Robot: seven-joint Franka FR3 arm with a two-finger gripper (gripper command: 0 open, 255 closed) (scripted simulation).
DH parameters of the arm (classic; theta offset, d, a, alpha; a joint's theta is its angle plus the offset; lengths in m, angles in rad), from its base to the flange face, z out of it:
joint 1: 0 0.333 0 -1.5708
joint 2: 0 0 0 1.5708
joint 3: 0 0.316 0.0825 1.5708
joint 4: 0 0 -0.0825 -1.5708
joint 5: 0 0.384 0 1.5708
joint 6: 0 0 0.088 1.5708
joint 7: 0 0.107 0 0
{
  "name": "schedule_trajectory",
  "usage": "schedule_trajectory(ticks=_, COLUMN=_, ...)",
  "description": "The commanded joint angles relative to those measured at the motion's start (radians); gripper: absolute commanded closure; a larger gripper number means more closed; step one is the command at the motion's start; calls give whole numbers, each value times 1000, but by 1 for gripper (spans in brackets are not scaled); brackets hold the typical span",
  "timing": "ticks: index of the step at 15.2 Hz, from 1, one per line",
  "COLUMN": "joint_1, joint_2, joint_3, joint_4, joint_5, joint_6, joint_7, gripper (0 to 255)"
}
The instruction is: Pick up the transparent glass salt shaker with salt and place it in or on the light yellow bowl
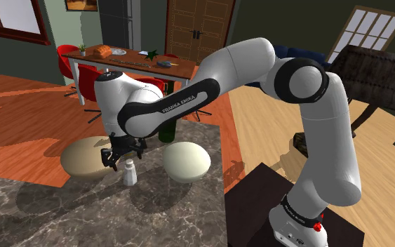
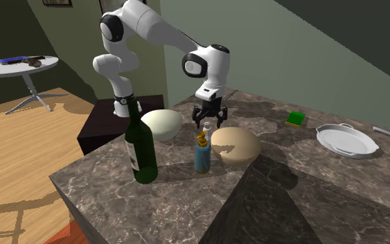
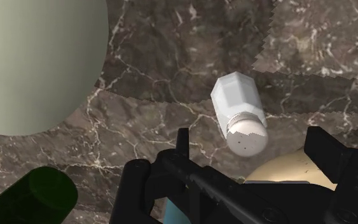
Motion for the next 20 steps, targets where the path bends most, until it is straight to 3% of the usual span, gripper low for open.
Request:
schedule_trajectory(ticks=1, joint_1=0, joint_2=0, joint_3=0, joint_4=0, joint_5=0, joint_6=0, joint_7=0, gripper=255)
schedule_trajectory(ticks=10, joint_1=0, joint_2=0, joint_3=0, joint_4=0, joint_5=0, joint_6=0, joint_7=0, gripper=255)
schedule_trajectory(ticks=20, joint_1=-6, joint_2=-54, joint_3=18, joint_4=55, joint_5=31, joint_6=-103, joint_7=-24, gripper=255)
